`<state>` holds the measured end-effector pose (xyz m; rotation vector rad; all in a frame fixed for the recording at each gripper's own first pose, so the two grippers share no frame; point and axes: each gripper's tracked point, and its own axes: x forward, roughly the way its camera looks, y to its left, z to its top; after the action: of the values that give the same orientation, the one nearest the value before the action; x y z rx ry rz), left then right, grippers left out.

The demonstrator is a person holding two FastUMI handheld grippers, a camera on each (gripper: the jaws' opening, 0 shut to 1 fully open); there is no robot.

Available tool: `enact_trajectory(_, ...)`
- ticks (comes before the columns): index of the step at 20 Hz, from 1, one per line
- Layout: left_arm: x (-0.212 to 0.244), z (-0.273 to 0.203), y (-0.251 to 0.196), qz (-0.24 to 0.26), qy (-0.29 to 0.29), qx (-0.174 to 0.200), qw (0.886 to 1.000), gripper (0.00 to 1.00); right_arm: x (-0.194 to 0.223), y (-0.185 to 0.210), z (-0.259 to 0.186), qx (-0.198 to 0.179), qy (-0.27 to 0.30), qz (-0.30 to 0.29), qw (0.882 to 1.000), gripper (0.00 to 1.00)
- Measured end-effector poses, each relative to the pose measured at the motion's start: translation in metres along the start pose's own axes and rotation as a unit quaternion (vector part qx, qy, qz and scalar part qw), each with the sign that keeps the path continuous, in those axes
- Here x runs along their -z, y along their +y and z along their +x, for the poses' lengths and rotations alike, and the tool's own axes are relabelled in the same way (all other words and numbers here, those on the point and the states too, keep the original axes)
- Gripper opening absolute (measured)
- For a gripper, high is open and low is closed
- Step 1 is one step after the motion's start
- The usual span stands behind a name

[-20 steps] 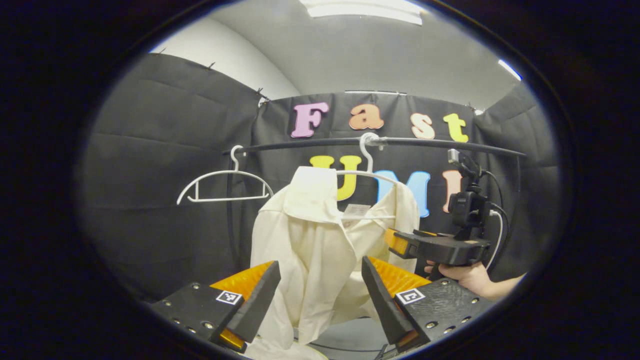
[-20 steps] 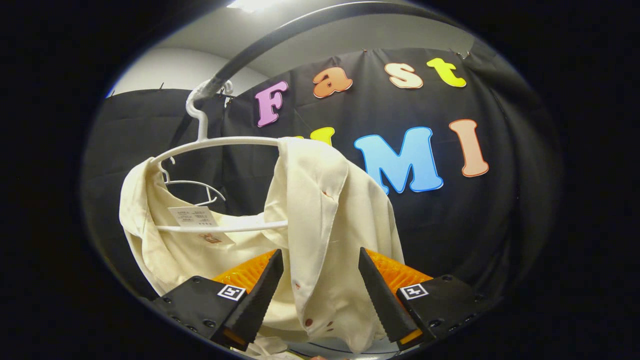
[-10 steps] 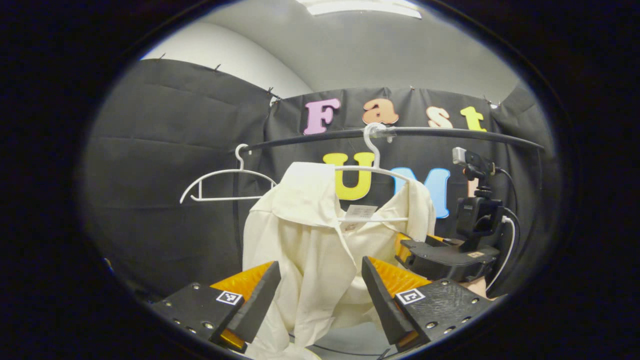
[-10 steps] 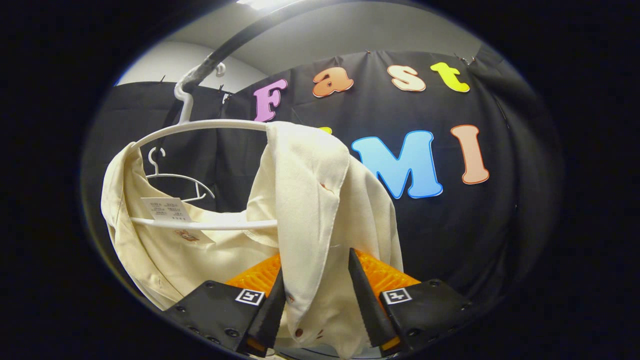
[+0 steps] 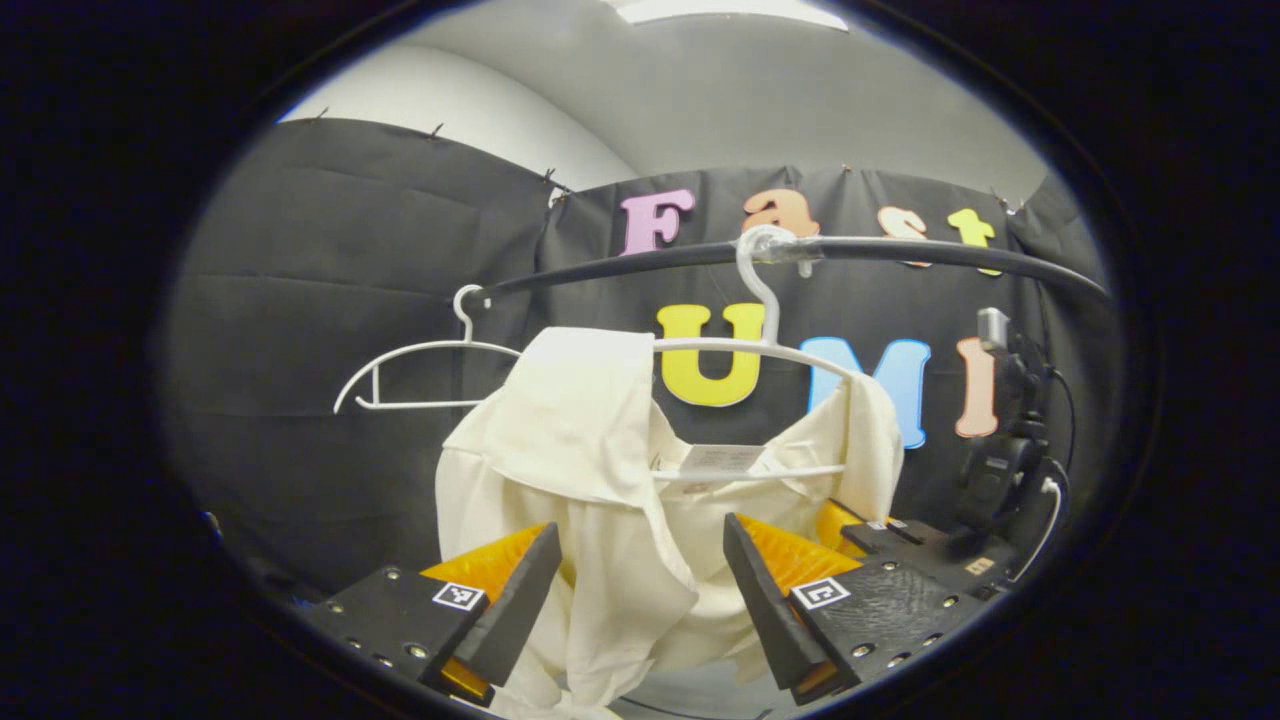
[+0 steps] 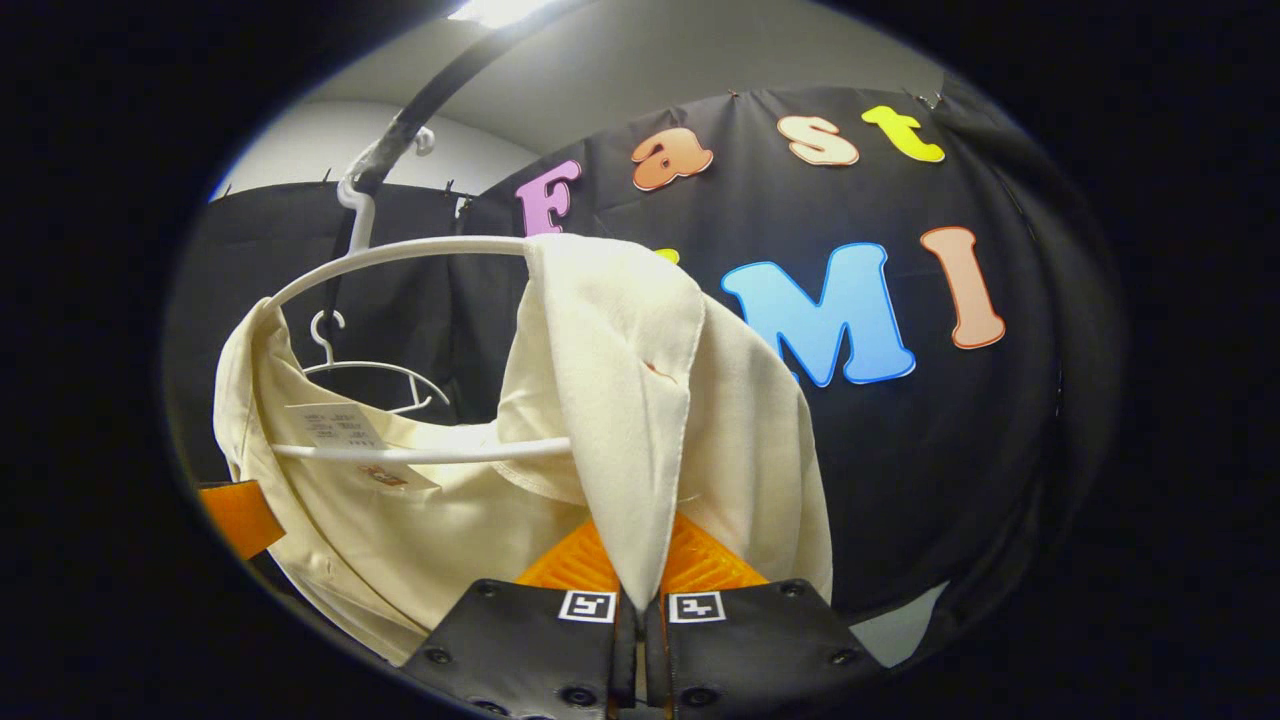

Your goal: Grasp the clothes on the hanger with both hands and then place them into the laundry hamper below.

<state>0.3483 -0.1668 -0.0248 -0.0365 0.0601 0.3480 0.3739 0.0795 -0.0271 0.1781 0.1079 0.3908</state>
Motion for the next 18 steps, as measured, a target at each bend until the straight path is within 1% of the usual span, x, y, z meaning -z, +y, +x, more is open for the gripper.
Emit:
enact_trajectory(2,0.0,0.019,0.007,-0.003,0.005,-0.027,1.0,0.94,0.0,0.002,-0.002,-0.013,-0.002,-0.009,1.0,0.05)
enact_trajectory(5,0.007,0.04,0.024,0.007,0.012,-0.065,0.998,0.96,-0.001,0.004,-0.005,-0.02,-0.007,-0.018,1.0,0.05)
enact_trajectory(6,0.011,0.046,0.027,0.008,0.017,-0.072,0.997,0.96,0.0,0.005,-0.005,-0.022,-0.008,-0.018,1.0,0.05)
enact_trajectory(8,0.015,0.055,0.029,0.006,0.022,-0.076,0.997,0.92,-0.001,0.005,-0.004,-0.025,-0.007,-0.017,1.0,0.05)
enact_trajectory(9,0.016,0.057,0.032,0.01,0.023,-0.082,0.996,0.92,-0.002,0.006,-0.005,-0.031,-0.009,-0.014,0.999,0.05)
enact_trajectory(10,0.016,0.058,0.038,0.016,0.022,-0.092,0.995,0.82,-0.003,0.008,-0.006,-0.035,-0.013,-0.012,0.999,0.05)
enact_trajectory(12,0.019,0.061,0.036,0.019,0.023,-0.084,0.996,0.6,-0.002,0.009,-0.007,-0.039,-0.015,-0.014,0.999,0.05)
enact_trajectory(13,0.018,0.06,0.039,0.017,0.02,-0.088,0.996,0.59,-0.002,0.01,-0.007,-0.044,-0.016,-0.017,0.999,0.05)
enact_trajectory(14,0.017,0.06,0.039,0.016,0.018,-0.083,0.996,0.3,-0.003,0.011,-0.006,-0.049,-0.016,-0.017,0.999,0.05)
enact_trajectory(15,0.017,0.059,0.04,0.012,0.015,-0.081,0.997,0.24,-0.005,0.013,-0.004,-0.053,-0.016,-0.013,0.998,0.03)
enact_trajectory(16,0.015,0.059,0.034,0.004,0.012,-0.059,0.998,0.06,-0.004,0.014,-0.007,-0.056,-0.015,-0.012,0.998,0.03)
enact_trajectory(17,0.016,0.059,0.033,-0.01,0.01,-0.044,0.999,0.08,-0.006,0.011,-0.007,-0.052,-0.018,-0.011,0.998,0.03)
enact_trajectory(18,0.018,0.056,0.035,-0.021,0.01,-0.036,0.999,0.02,-0.007,0.009,-0.008,-0.048,-0.021,-0.011,0.999,0.02)
